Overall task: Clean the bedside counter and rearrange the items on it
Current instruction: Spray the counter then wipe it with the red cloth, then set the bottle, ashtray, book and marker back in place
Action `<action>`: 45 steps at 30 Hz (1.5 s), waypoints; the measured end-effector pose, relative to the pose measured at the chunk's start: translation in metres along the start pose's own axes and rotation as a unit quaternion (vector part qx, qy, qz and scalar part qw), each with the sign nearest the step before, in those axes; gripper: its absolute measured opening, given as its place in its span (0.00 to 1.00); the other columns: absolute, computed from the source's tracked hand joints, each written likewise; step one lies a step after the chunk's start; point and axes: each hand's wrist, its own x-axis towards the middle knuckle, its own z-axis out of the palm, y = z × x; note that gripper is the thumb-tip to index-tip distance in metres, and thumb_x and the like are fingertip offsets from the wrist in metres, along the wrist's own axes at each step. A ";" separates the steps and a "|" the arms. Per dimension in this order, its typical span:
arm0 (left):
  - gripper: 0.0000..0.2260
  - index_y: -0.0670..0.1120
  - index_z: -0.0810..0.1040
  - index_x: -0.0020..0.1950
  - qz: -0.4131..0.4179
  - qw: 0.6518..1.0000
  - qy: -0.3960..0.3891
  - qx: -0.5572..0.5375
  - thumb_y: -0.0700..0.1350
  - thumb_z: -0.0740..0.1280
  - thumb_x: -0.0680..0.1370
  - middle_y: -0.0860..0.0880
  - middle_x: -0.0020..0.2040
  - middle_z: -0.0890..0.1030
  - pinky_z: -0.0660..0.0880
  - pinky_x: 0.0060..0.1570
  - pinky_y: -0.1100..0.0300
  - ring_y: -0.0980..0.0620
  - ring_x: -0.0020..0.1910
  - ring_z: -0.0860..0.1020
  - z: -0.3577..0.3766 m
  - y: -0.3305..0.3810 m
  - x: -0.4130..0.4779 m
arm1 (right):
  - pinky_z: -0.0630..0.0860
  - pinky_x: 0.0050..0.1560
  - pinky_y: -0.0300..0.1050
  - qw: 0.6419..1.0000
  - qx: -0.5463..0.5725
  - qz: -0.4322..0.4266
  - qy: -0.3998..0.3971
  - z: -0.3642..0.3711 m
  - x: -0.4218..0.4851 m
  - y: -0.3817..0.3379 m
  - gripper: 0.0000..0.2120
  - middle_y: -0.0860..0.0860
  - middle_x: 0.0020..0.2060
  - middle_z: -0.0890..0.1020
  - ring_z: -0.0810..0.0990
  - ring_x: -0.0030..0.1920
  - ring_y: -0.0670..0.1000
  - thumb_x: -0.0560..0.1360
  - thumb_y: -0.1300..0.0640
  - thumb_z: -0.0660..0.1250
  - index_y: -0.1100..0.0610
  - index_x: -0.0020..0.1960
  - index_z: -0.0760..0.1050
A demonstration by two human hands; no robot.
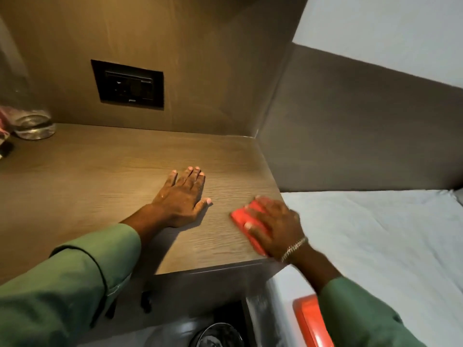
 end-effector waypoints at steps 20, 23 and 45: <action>0.34 0.39 0.56 0.76 0.318 0.946 -0.065 0.019 0.54 0.57 0.74 0.39 0.78 0.59 0.49 0.74 0.35 0.39 0.78 0.52 0.130 0.393 0.031 | 0.74 0.37 0.47 0.848 0.214 0.484 -0.011 0.169 -0.224 0.233 0.28 0.56 0.38 0.84 0.82 0.41 0.60 0.75 0.32 0.52 0.53 0.37 0.77; 0.34 0.42 0.44 0.77 0.272 0.940 -0.194 0.072 0.56 0.53 0.78 0.42 0.80 0.46 0.36 0.76 0.42 0.43 0.78 0.39 0.180 0.396 0.035 | 0.76 0.51 0.54 0.854 0.160 0.495 -0.022 0.203 -0.224 0.261 0.24 0.58 0.55 0.81 0.78 0.54 0.61 0.76 0.36 0.52 0.51 0.52 0.78; 0.28 0.47 0.57 0.77 0.023 0.933 0.292 -0.207 0.48 0.60 0.78 0.50 0.80 0.54 0.51 0.77 0.53 0.53 0.79 0.45 -0.063 0.223 -0.013 | 0.66 0.69 0.43 0.913 0.330 -0.033 0.238 -0.058 -0.031 0.086 0.16 0.50 0.65 0.77 0.71 0.68 0.48 0.77 0.55 0.65 0.53 0.63 0.74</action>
